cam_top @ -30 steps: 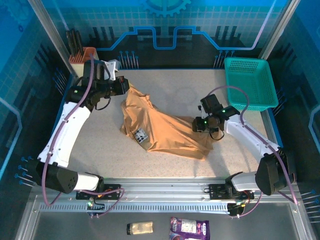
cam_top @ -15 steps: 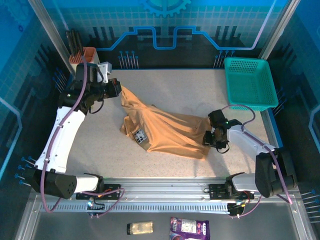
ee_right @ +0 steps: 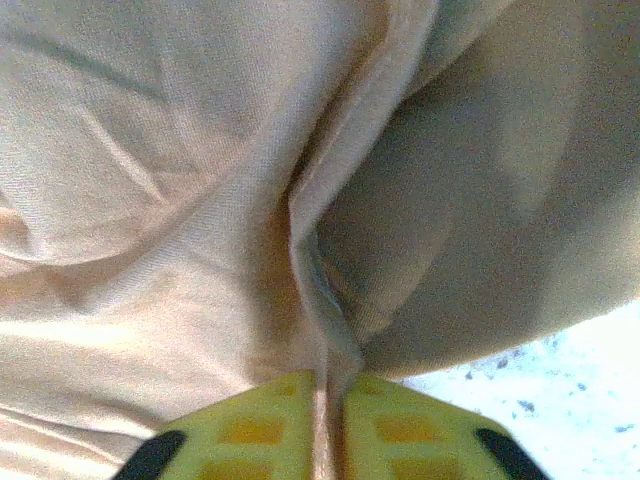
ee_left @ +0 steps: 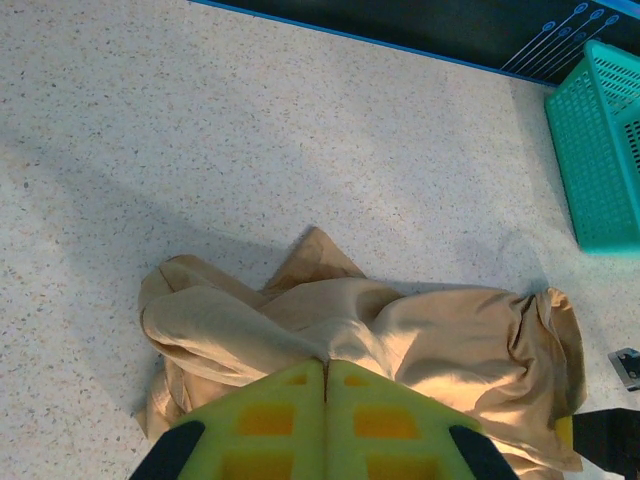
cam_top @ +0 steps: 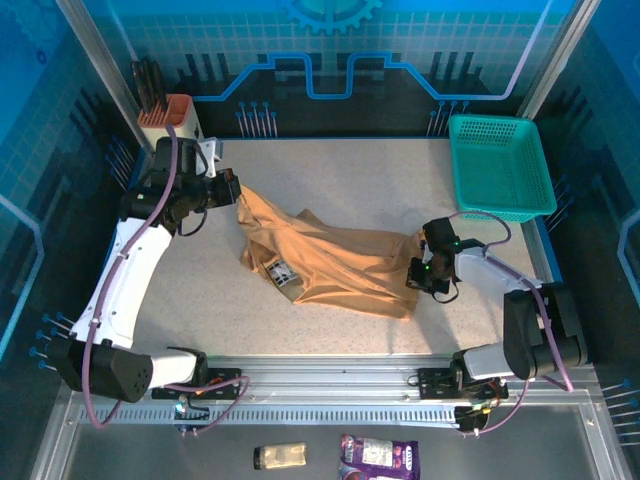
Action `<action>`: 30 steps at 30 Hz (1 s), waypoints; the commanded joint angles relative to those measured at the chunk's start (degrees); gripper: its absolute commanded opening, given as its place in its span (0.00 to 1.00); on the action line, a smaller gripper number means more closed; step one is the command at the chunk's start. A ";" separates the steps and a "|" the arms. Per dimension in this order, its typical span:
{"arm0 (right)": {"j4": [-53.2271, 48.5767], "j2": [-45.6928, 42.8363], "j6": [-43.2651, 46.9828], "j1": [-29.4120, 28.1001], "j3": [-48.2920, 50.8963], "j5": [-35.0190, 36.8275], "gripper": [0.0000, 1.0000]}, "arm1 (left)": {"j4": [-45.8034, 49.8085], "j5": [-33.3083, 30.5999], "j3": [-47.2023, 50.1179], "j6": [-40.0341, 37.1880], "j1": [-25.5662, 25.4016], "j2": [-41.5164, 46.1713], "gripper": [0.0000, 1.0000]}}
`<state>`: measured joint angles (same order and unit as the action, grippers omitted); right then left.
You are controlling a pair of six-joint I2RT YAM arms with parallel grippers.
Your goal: Fold the inside-out t-shirt
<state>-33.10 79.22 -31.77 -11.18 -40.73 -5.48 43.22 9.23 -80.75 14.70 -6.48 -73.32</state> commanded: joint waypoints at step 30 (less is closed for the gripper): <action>-8.57 -11.55 5.92 13.62 -61.91 3.13 0.00 | -10.02 13.55 -44.72 9.85 25.05 -3.07 0.00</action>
<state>-45.78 67.18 -23.44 1.19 -103.48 1.02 36.23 22.17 -119.48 22.65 17.69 -77.32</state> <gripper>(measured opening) 0.063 0.051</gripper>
